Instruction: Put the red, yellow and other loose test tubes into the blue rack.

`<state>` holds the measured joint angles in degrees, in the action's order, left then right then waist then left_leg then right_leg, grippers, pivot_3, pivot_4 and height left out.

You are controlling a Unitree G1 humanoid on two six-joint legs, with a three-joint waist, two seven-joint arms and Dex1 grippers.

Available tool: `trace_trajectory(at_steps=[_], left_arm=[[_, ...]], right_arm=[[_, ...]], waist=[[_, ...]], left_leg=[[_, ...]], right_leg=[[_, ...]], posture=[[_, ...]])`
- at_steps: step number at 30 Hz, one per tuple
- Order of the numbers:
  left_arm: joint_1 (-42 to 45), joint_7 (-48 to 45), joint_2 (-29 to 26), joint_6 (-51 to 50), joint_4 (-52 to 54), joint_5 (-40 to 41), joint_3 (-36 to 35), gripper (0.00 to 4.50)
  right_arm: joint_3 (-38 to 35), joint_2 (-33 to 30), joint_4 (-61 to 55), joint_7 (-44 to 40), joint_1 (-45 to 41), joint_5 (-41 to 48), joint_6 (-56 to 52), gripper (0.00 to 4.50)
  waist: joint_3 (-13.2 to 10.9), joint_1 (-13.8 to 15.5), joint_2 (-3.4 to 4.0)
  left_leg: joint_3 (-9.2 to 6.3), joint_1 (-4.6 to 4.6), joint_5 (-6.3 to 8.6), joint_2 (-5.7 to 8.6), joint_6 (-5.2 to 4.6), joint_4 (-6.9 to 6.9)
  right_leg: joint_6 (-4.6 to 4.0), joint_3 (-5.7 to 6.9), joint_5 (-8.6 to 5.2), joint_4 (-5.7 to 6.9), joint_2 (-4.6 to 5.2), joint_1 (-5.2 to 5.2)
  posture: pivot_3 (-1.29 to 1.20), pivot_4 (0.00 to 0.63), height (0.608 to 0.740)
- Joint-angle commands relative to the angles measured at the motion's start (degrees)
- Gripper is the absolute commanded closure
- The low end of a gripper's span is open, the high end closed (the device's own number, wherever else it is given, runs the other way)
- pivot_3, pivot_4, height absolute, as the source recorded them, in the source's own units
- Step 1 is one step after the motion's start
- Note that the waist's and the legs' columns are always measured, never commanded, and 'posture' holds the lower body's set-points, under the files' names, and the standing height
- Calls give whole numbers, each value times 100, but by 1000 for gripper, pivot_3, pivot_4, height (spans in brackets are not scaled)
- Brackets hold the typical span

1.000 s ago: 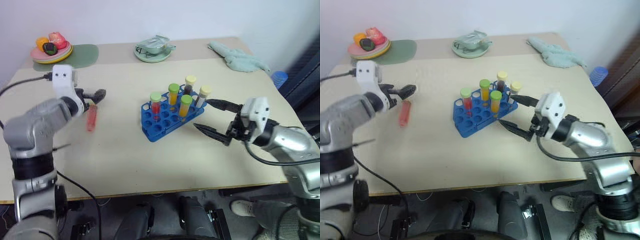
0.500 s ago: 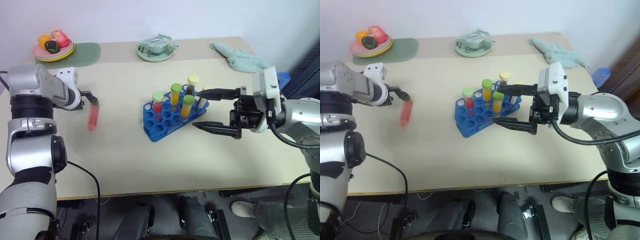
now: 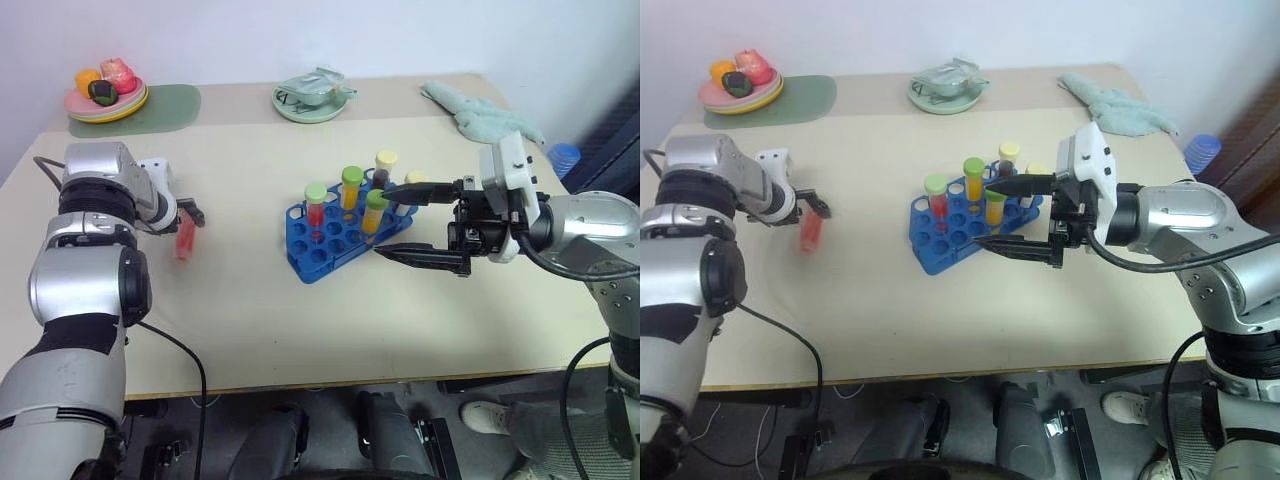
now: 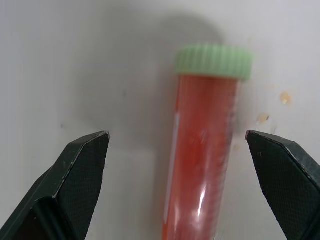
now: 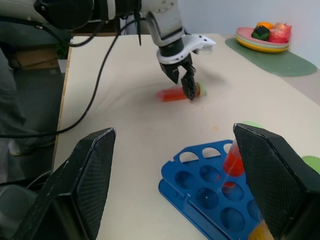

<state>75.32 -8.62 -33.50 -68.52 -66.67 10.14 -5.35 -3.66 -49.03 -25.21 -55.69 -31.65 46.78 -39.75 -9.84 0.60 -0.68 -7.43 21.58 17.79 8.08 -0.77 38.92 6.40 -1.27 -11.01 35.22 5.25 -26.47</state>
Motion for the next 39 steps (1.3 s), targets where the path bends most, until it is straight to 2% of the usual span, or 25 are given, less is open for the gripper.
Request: trace_trajectory(at_steps=[1,6,11,13,16,17,18,20,22,24,26,30,33,39], left_arm=[[255,106,-53,219,-185,-152,-124,805],[266,195,-39,172,-279,-190,-231,3247],[166,-193,-86,-87,-27,-226,-102,3247],[-72,-762,-292,-469,651,-68,33,3247],[-786,-1465,-651,-1308,2245,422,127,3247],[-1378,-1909,-857,-1275,3307,779,83,3247],[-2005,-2246,-975,-1025,4376,1108,-211,3247],[-2850,-2590,-1071,-731,5743,1533,-728,3247],[-3848,-3742,-688,119,6994,2706,-1988,3247],[-4626,-4187,-541,565,7808,3213,-2581,3247],[-5156,-4514,-506,1012,8145,3308,-2481,3247],[-5696,-5336,-187,3002,8067,2694,-1647,3247],[-5634,-5550,317,4102,7631,2451,-1202,3247],[-5164,-5621,1028,5052,6888,2285,-556,3247]], right_arm=[[-56,33,-138,-2,-91,-17,40,630],[-4,91,-98,-50,-41,-138,116,630],[62,155,-50,-114,-13,-257,191,630],[97,220,-7,-122,-35,-303,217,630],[93,301,54,-133,-34,-343,248,630],[96,325,84,-144,-16,-378,278,630],[98,355,102,-140,3,-399,298,630],[100,403,121,-125,24,-415,313,630],[77,486,108,-69,103,-420,351,630],[55,562,121,-6,160,-440,373,630],[38,616,114,81,261,-508,404,630],[-68,625,-83,440,670,-659,379,630],[-234,547,-448,727,1214,-707,305,630],[-895,452,-1308,1453,2262,-317,-323,630]], waist=[[0,1,0],[0,5,0],[0,0,-1],[0,-16,-1],[0,-108,0],[1,-134,1],[3,-168,6],[2,-174,4],[2,-144,4],[2,-124,2],[2,-110,4],[10,22,10],[10,99,9],[10,171,5]], left_leg=[[0,0,0,0,0,0],[0,1,0,1,0,3],[0,1,0,1,0,4],[0,1,0,1,-1,4],[1,4,0,1,-1,6],[0,7,0,1,-1,6],[0,7,0,1,0,5],[6,0,0,0,0,1],[6,1,0,-1,0,4],[2,4,0,-3,0,12],[1,-1,1,-2,0,12],[4,-21,1,-1,-1,10],[4,-14,5,1,-8,13],[11,-8,9,1,-15,11]], right_leg=[[0,0,0,0,0,0],[0,0,0,2,0,0],[0,1,0,3,0,0],[0,1,0,4,0,0],[0,-1,0,13,2,-6],[0,-2,0,22,5,-10],[0,-2,0,21,5,-11],[-1,-13,0,27,8,-12],[-2,-12,0,18,7,-12],[-3,-4,1,11,8,-8],[-3,-1,1,6,9,2],[-3,1,1,2,10,27],[-3,2,1,-5,13,27],[-3,3,1,-10,12,16]], posture=[[0,150,740],[0,150,740],[0,150,740],[0,150,740],[0,150,740],[0,150,740],[0,150,740],[0,150,740],[0,150,740],[0,150,740],[0,150,740],[0,150,740],[0,150,740],[0,150,740]])
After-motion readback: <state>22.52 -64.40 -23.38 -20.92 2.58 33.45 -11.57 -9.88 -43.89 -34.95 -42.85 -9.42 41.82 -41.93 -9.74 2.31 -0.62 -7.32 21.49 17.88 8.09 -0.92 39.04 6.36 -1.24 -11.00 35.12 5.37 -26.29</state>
